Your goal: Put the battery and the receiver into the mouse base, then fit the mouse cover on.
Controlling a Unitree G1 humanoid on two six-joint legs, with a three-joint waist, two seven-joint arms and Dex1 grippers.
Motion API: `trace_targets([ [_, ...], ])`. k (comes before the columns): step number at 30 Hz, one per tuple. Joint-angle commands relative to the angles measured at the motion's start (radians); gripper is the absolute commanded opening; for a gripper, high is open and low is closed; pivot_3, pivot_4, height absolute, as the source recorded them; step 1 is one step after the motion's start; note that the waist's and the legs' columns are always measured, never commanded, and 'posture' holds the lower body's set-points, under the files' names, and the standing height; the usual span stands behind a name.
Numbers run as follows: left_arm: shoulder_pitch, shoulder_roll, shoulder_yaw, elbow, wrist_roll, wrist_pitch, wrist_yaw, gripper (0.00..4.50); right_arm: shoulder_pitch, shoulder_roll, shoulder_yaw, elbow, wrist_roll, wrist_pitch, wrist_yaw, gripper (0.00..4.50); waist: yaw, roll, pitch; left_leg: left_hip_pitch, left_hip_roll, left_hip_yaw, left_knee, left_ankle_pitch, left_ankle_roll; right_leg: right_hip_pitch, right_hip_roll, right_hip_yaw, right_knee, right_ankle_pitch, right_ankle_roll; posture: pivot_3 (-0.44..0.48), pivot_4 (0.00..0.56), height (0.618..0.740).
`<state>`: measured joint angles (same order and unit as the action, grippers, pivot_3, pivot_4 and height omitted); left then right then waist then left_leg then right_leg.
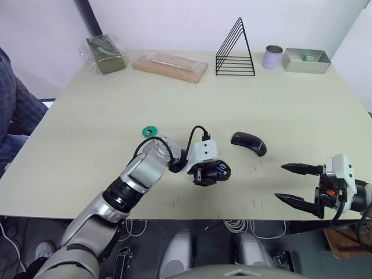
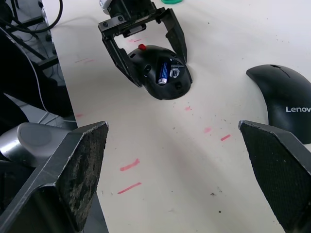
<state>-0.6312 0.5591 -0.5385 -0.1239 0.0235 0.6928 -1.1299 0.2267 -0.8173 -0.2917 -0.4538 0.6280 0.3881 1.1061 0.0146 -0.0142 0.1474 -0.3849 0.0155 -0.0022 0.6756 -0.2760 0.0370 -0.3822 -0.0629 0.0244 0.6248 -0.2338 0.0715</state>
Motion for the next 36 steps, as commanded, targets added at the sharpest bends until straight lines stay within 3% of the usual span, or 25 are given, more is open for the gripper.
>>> trace_targets([
  [1, 0.011, 0.008, 0.034, -0.040, -0.037, 0.019, -0.007, 4.48, -0.011, 0.003, -0.016, -0.021, 0.015, -0.015, -0.002, 4.50, 0.000, -0.001, 0.001, 0.000, 0.000, 0.000, 0.000, 0.000, 0.000, 0.000, 0.000, 0.000, 0.000, 0.000, 0.000, 0.000, 0.150, 0.740],
  [14, 0.130, 0.173, 0.217, -0.212, -0.201, 0.019, -0.034, 4.48, -0.033, 0.017, -0.014, -0.004, 0.022, -0.023, 0.007, 4.50, 0.002, -0.002, 0.003, -0.012, 0.000, 0.000, 0.000, 0.000, 0.000, -0.012, 0.000, -0.001, 0.001, 0.002, -0.003, 0.000, 0.150, 0.740],
  [19, 0.262, 0.226, 0.374, -0.226, -0.271, -0.023, -0.008, 4.48, -0.044, 0.035, -0.013, -0.017, 0.034, -0.027, 0.001, 4.50, -0.004, -0.003, 0.004, -0.011, 0.002, 0.000, 0.000, 0.000, 0.000, -0.012, 0.001, -0.001, 0.001, 0.002, -0.003, 0.000, 0.150, 0.740],
  [27, 0.529, 0.200, 0.739, -0.283, -0.425, 0.018, 0.134, 4.48, -0.026, 0.062, -0.029, -0.040, 0.047, -0.029, -0.024, 4.50, 0.002, -0.003, 0.004, -0.011, 0.002, 0.000, 0.000, 0.000, 0.000, -0.012, 0.000, -0.001, 0.001, 0.002, -0.003, 0.000, 0.150, 0.740],
  [31, 0.578, 0.129, 0.890, -0.263, -0.481, 0.047, 0.258, 4.48, -0.019, 0.067, -0.026, -0.083, 0.077, 0.023, -0.075, 4.50, 0.001, -0.003, 0.004, -0.011, 0.002, 0.000, 0.000, 0.000, 0.000, -0.011, -0.001, -0.002, 0.001, 0.002, -0.004, 0.000, 0.150, 0.740],
  [36, 0.558, 0.077, 0.983, -0.192, -0.500, 0.067, 0.393, 4.48, -0.024, 0.109, -0.021, -0.141, 0.091, 0.016, -0.147, 4.50, 0.000, -0.004, 0.004, -0.010, 0.002, -0.001, 0.000, 0.000, -0.001, -0.011, -0.001, -0.003, 0.001, 0.003, -0.004, 0.000, 0.150, 0.740],
])
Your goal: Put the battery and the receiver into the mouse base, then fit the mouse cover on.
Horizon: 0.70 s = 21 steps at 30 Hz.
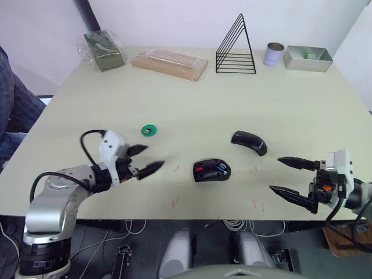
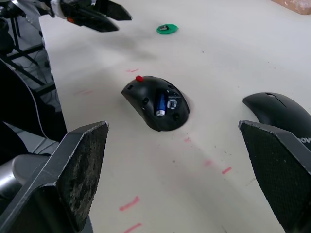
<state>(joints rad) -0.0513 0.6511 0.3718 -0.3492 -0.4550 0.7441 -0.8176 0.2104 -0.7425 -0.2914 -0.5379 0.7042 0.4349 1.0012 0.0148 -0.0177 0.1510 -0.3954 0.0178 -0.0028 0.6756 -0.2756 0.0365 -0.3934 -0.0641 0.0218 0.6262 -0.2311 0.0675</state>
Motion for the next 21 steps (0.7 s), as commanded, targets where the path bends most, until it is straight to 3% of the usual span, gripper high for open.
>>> trace_targets([
  [1, -0.031, -0.019, 0.082, 0.045, -0.026, 0.023, 0.101, 4.48, -0.010, 0.042, -0.020, -0.062, 0.011, -0.040, -0.051, 4.50, 0.000, 0.000, 0.000, 0.000, 0.000, 0.000, 0.000, 0.000, 0.000, 0.000, 0.000, 0.000, 0.000, 0.000, 0.000, 0.000, 0.150, 0.740],
  [8, -0.150, -0.025, 0.046, 0.133, 0.009, 0.064, 0.264, 4.48, -0.065, 0.067, -0.058, 0.020, 0.036, -0.110, -0.015, 4.50, 0.000, -0.002, -0.001, 0.000, -0.002, 0.000, 0.001, 0.000, 0.000, 0.001, 0.000, 0.000, 0.000, 0.000, 0.000, 0.000, 0.150, 0.740],
  [15, -0.217, -0.016, -0.021, 0.186, 0.050, 0.026, 0.310, 4.48, -0.064, 0.066, -0.071, 0.044, 0.053, -0.130, 0.012, 4.50, -0.001, -0.002, -0.001, 0.000, -0.005, -0.001, -0.001, 0.000, 0.000, 0.000, 0.000, 0.000, 0.000, 0.002, 0.004, 0.000, 0.150, 0.740],
  [21, -0.264, -0.065, -0.107, 0.255, 0.104, -0.040, 0.345, 4.48, -0.031, 0.085, -0.055, 0.107, 0.010, -0.202, 0.070, 4.50, 0.000, -0.002, -0.001, 0.000, -0.007, -0.001, 0.000, 0.000, -0.001, 0.001, -0.001, 0.000, 0.000, 0.003, 0.004, 0.000, 0.150, 0.740],
])
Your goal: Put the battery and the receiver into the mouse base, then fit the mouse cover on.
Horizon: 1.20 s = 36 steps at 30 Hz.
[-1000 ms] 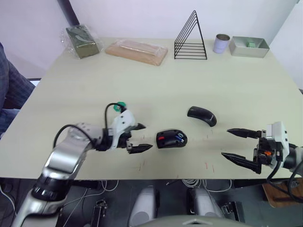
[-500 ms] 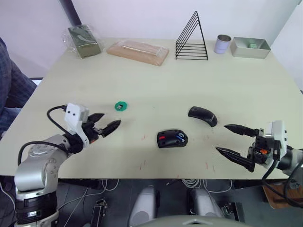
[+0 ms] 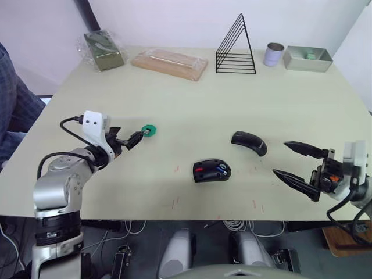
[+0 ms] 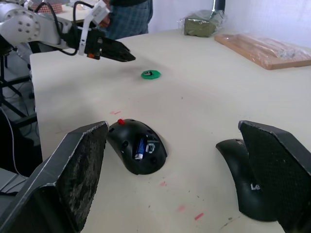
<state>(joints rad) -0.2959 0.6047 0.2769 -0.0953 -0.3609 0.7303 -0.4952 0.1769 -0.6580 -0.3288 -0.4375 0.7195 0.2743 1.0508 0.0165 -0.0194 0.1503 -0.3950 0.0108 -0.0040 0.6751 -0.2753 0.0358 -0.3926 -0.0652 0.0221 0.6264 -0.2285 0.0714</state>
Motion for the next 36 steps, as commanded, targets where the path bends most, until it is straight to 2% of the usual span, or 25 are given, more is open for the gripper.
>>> trace_targets([
  [1, -0.026, -0.026, -0.016, 0.006, 0.016, -0.026, 0.034, 4.48, 0.004, -0.001, -0.016, 0.013, -0.012, -0.047, 0.026, 4.50, -0.002, 0.000, 0.000, 0.000, 0.000, 0.000, 0.000, 0.000, 0.000, 0.000, 0.000, 0.000, 0.000, 0.000, 0.000, 0.000, 0.150, 0.740],
  [3, -0.037, -0.039, -0.022, 0.014, 0.020, -0.016, 0.048, 4.48, 0.008, -0.005, -0.014, 0.020, -0.016, -0.051, 0.034, 4.50, -0.004, 0.000, 0.000, 0.000, 0.000, 0.001, 0.000, 0.000, 0.000, 0.000, -0.001, 0.000, 0.000, 0.000, 0.000, 0.000, 0.150, 0.740],
  [4, -0.041, -0.041, -0.030, 0.017, 0.026, -0.012, 0.054, 3.95, 0.009, -0.007, -0.015, 0.023, -0.015, -0.051, 0.037, 4.50, -0.004, 0.000, 0.000, 0.000, 0.000, 0.000, 0.000, 0.000, 0.000, 0.000, 0.000, 0.000, 0.001, 0.000, 0.000, 0.000, 0.150, 0.740],
  [7, -0.054, -0.042, -0.047, 0.021, 0.039, 0.009, 0.075, 2.86, 0.013, -0.016, -0.020, 0.030, -0.011, -0.046, 0.049, 4.50, -0.003, 0.000, 0.000, 0.000, 0.000, 0.000, 0.000, 0.000, 0.000, 0.000, 0.000, 0.000, 0.001, 0.000, 0.000, 0.000, 0.150, 0.740],
  [17, -0.098, -0.050, -0.071, 0.062, 0.052, 0.029, 0.091, 2.86, 0.012, -0.032, -0.025, 0.052, -0.005, -0.046, 0.071, 4.50, -0.003, 0.000, 0.000, 0.000, 0.000, -0.001, 0.000, 0.000, -0.001, 0.000, 0.000, 0.000, 0.001, 0.000, 0.000, 0.000, 0.150, 0.740],
  [28, -0.133, -0.048, -0.089, 0.162, 0.078, -0.032, 0.077, 2.86, 0.023, -0.027, -0.020, 0.050, -0.006, -0.051, 0.082, 4.50, -0.002, 0.000, 0.000, 0.000, -0.001, -0.001, 0.000, 0.001, -0.001, 0.000, 0.000, 0.000, 0.001, 0.000, 0.000, 0.000, 0.150, 0.740],
  [30, -0.130, -0.050, -0.090, 0.162, 0.076, -0.038, 0.074, 2.32, 0.022, -0.027, -0.021, 0.053, -0.004, -0.049, 0.082, 4.50, -0.002, 0.000, 0.000, 0.000, -0.001, -0.001, 0.000, 0.001, -0.001, 0.000, 0.000, 0.000, 0.001, 0.000, 0.000, 0.000, 0.150, 0.740],
  [36, -0.133, -0.050, -0.093, 0.167, 0.076, -0.045, 0.067, 2.32, 0.020, -0.027, -0.023, 0.053, 0.000, -0.045, 0.081, 4.50, -0.002, 0.000, 0.000, 0.000, 0.000, -0.001, 0.000, 0.001, -0.001, 0.000, 0.000, 0.000, 0.001, 0.000, 0.000, 0.000, 0.150, 0.740],
])
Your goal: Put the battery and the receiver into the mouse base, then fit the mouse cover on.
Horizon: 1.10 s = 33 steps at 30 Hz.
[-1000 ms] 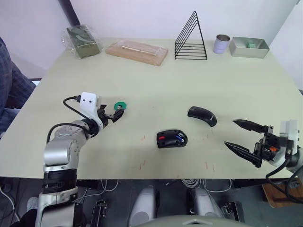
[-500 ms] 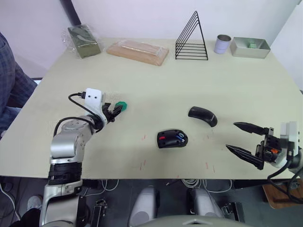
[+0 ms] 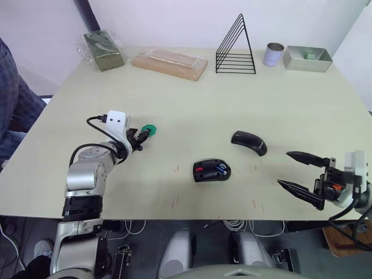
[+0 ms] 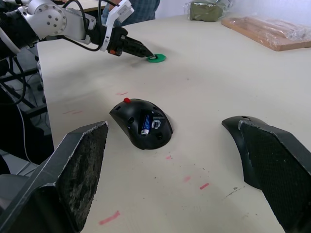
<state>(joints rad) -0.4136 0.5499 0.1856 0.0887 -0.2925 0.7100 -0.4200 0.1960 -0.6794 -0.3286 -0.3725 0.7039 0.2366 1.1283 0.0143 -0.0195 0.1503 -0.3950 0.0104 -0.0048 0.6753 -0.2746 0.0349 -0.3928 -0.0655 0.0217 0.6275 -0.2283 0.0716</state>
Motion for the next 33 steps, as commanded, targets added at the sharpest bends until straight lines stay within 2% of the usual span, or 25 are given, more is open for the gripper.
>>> trace_targets([
  [1, -0.018, 0.005, -0.005, -0.014, 0.010, -0.027, -0.010, 2.32, 0.001, -0.005, -0.023, -0.012, 0.017, -0.007, 0.003, 4.50, 0.000, 0.000, 0.000, 0.000, 0.000, 0.000, 0.000, 0.000, 0.000, 0.000, 0.000, 0.000, 0.000, 0.000, 0.000, 0.000, 0.150, 0.740],
  [6, -0.031, 0.001, -0.019, 0.007, 0.021, -0.039, -0.014, 2.32, 0.004, -0.003, -0.021, -0.016, 0.019, -0.009, 0.005, 4.50, 0.000, 0.000, 0.000, 0.000, 0.000, 0.000, 0.000, 0.000, 0.000, 0.000, 0.000, 0.000, 0.000, 0.000, 0.000, 0.000, 0.150, 0.740],
  [9, -0.041, 0.002, -0.025, 0.024, 0.029, -0.049, -0.017, 1.51, 0.005, -0.002, -0.021, -0.018, 0.020, -0.011, 0.005, 4.50, 0.000, 0.000, 0.000, 0.000, 0.000, 0.000, 0.000, 0.000, 0.000, 0.000, 0.000, 0.000, 0.000, 0.000, 0.000, 0.000, 0.150, 0.740],
  [33, -0.101, -0.004, -0.082, 0.084, 0.084, -0.039, -0.033, 1.51, 0.027, 0.009, -0.021, -0.035, 0.024, -0.017, -0.001, 4.50, 0.000, 0.000, 0.000, 0.000, 0.000, 0.000, 0.000, 0.000, 0.000, 0.000, 0.000, 0.000, 0.000, 0.000, 0.000, 0.000, 0.150, 0.740],
])
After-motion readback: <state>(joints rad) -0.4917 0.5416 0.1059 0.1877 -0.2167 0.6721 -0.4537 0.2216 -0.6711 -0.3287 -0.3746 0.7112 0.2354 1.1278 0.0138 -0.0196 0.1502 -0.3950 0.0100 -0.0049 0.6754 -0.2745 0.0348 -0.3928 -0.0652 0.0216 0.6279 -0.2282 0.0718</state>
